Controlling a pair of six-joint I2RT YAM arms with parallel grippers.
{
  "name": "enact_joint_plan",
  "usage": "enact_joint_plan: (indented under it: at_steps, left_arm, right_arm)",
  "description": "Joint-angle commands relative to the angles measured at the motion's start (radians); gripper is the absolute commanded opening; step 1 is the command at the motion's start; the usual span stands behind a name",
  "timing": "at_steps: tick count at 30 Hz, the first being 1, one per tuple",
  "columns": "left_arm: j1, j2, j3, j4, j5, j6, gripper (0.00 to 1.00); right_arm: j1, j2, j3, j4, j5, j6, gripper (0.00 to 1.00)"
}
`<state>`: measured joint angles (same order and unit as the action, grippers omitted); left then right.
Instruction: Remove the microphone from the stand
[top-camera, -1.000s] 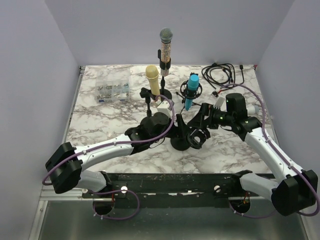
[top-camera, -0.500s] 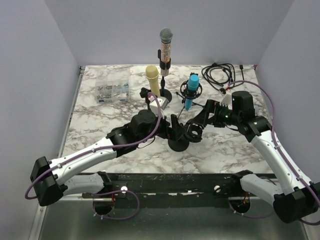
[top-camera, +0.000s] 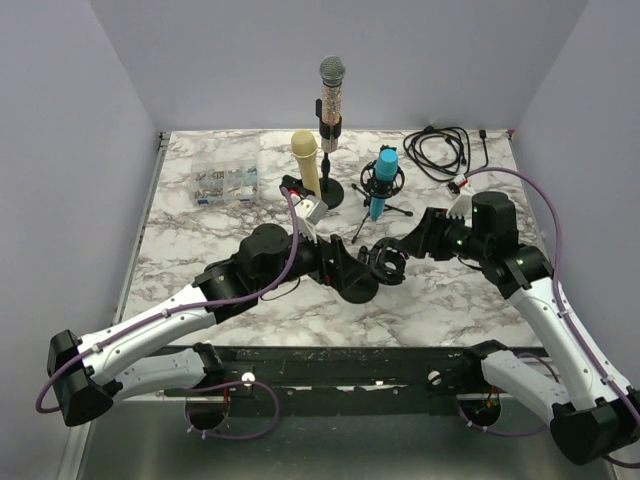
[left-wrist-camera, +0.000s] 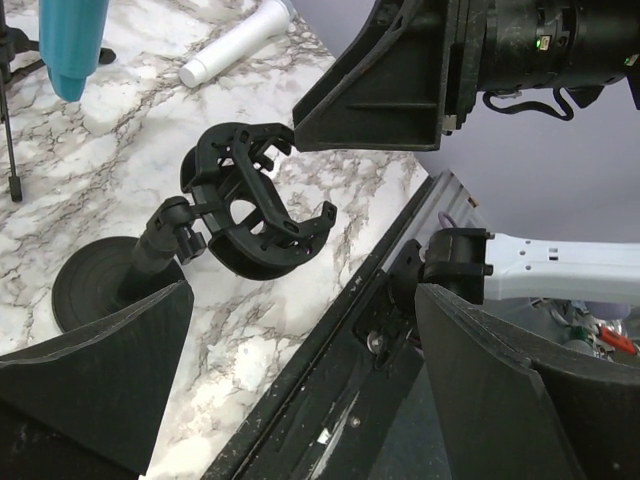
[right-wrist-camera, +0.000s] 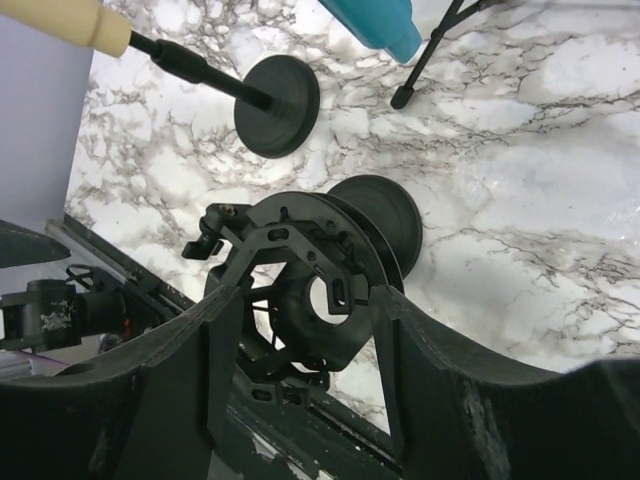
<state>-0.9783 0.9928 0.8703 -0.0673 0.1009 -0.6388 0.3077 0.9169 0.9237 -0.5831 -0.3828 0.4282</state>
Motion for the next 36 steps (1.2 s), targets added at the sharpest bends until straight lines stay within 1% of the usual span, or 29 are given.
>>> enact_joint_plan:
  at_steps: [1,2,4,7,9,14,18,21,25,26,32,36]
  left_arm:
    - [0.003,0.003,-0.022,0.040,0.054,0.001,0.95]
    - [0.003,0.006,-0.022,0.043,0.060,0.001,0.95]
    - [0.003,0.012,-0.018,0.048,0.077,0.006,0.95]
    - [0.002,0.015,-0.009,0.046,0.095,0.016,0.95]
    - [0.003,0.013,-0.006,0.042,0.098,0.022,0.95]
    - [0.003,0.006,-0.001,0.034,0.097,0.032,0.95]
    - [0.003,0.006,0.007,0.027,0.095,0.043,0.95]
    - [0.003,0.005,0.015,0.020,0.094,0.050,0.95]
    - [0.003,-0.004,0.022,0.012,0.097,0.053,0.95]
    - [0.003,-0.007,0.024,0.008,0.096,0.054,0.95]
    - [0.003,-0.046,0.029,-0.021,0.055,0.065,0.95]
    - [0.006,-0.070,0.028,-0.037,0.033,0.076,0.95]
  right_arm:
    - [0.003,0.005,-0.028,0.002,-0.002,-0.057,0.60]
    - [0.004,0.018,-0.027,-0.008,0.021,-0.064,0.62]
    - [0.004,0.047,-0.020,-0.025,0.038,-0.071,0.73]
    - [0.005,0.079,-0.016,-0.023,-0.009,-0.076,0.73]
    - [0.009,0.085,-0.019,-0.011,-0.013,-0.074,0.72]
    - [0.022,0.102,-0.016,-0.004,-0.014,-0.076,0.57]
    - [0.042,0.127,-0.016,0.006,-0.016,-0.075,0.57]
    - [0.061,0.145,-0.009,0.018,0.021,-0.068,0.56]
    - [0.064,0.137,-0.018,0.058,0.061,-0.040,0.46]
    - [0.065,0.135,-0.014,0.057,0.091,-0.031,0.42]
    - [0.065,0.105,-0.003,0.023,0.279,0.015,0.12]
    - [0.065,0.082,0.014,-0.009,0.360,0.019,0.03]
